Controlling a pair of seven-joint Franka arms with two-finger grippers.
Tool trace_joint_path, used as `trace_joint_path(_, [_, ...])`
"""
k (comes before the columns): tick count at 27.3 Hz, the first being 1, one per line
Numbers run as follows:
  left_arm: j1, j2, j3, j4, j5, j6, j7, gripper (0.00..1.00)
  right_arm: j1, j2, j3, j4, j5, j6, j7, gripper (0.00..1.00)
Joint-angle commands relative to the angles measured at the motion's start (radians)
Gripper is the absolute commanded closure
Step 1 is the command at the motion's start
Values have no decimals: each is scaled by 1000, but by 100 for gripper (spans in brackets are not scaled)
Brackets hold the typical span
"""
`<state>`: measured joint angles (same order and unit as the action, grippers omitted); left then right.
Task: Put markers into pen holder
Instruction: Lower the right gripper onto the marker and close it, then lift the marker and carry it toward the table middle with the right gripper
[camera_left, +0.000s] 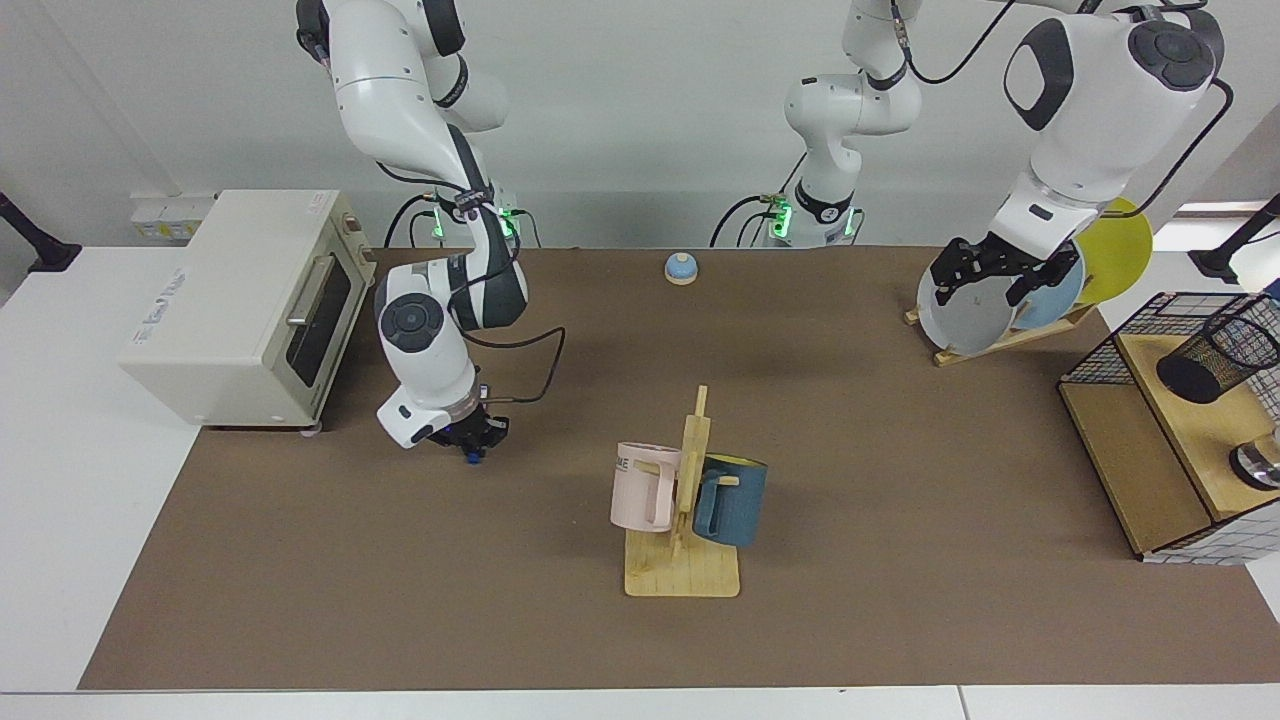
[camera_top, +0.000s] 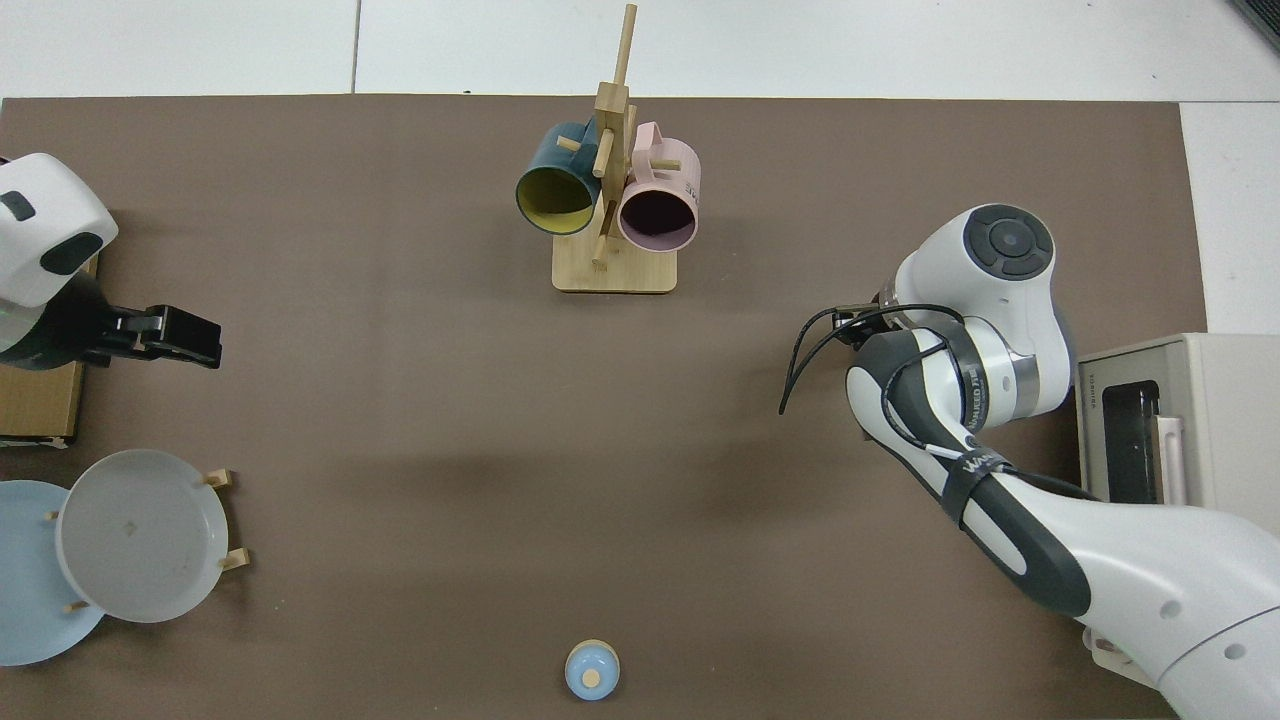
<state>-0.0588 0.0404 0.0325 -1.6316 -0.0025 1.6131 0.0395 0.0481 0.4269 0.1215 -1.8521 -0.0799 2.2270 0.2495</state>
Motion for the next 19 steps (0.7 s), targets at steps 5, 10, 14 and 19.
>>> trace_joint_path(5, [5,-17,-11,-10,1,4,0,0,10,-30,7,56,-4,-93,79,100])
trace_joint_path(10, [4,-19,-17,2,-5,5,8,0,36,-83,13,59,2,-139,115,100])
trace_joint_path(14, [4,-17,-20,33,-4,5,14,0,59,-122,17,76,29,-190,177,100])
trace_joint_path(19, [-7,-16,-23,33,-4,5,97,0,105,-137,15,161,81,-318,252,100])
